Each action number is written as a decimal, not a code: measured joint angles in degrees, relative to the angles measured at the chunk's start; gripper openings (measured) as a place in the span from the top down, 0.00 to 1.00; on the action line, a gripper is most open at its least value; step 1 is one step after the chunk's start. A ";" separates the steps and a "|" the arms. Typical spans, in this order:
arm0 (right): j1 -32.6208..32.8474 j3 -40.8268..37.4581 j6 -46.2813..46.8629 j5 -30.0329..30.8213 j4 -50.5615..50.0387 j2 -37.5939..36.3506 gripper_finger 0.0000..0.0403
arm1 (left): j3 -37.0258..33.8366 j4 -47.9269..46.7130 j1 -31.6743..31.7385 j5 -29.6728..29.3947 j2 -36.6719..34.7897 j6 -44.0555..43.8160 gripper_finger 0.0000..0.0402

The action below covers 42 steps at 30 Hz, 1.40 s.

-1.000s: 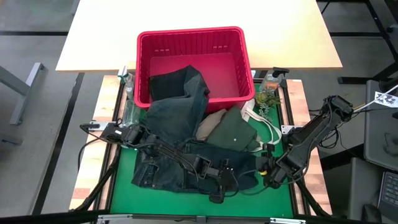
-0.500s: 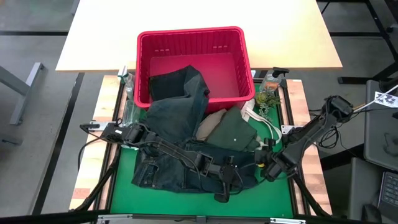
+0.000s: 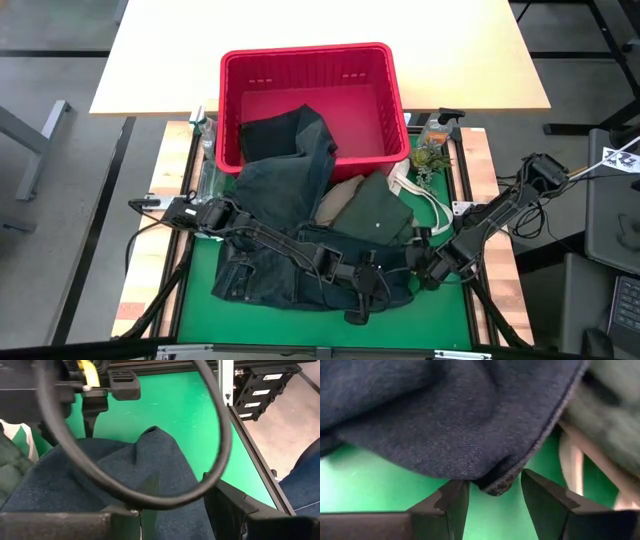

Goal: Fold laundry
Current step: Fold the dark blue pants

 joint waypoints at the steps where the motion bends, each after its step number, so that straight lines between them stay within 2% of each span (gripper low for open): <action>1: 0.00 0.00 -1.33 -0.19 0.50 0.00 0.55 | 0.00 0.00 0.01 0.00 0.00 0.00 0.64; 9: 0.00 0.00 -4.02 -3.61 1.57 0.00 0.55 | 0.00 0.11 0.02 0.00 -0.02 0.00 0.64; 12: 0.00 0.00 -3.81 -3.98 1.63 0.00 0.58 | 0.00 0.11 0.02 0.00 -0.02 0.00 0.64; 15: 0.00 0.00 -3.79 -4.10 1.74 0.00 0.67 | 0.00 0.11 0.02 0.00 -0.02 0.00 0.64; 20: 0.00 0.03 -3.76 -4.50 1.80 0.00 0.91 | 0.02 0.09 0.02 -0.02 -0.02 0.02 0.64; 22: 0.00 0.11 -3.73 -5.11 1.81 0.00 0.96 | 0.02 0.01 0.02 -0.02 -0.02 0.02 0.64; 29: 0.00 2.58 -3.97 -8.04 0.89 0.09 0.88 | 0.11 -6.77 0.14 -0.01 -1.69 0.02 0.67; 37: 0.00 5.84 -5.30 -11.17 -3.65 0.09 0.98 | 0.11 -16.37 0.15 -0.02 -7.49 -0.15 0.79; 42: 0.04 7.80 -5.31 -12.54 -5.26 0.08 0.93 | 0.11 -23.02 -0.24 0.07 -10.92 -1.83 0.86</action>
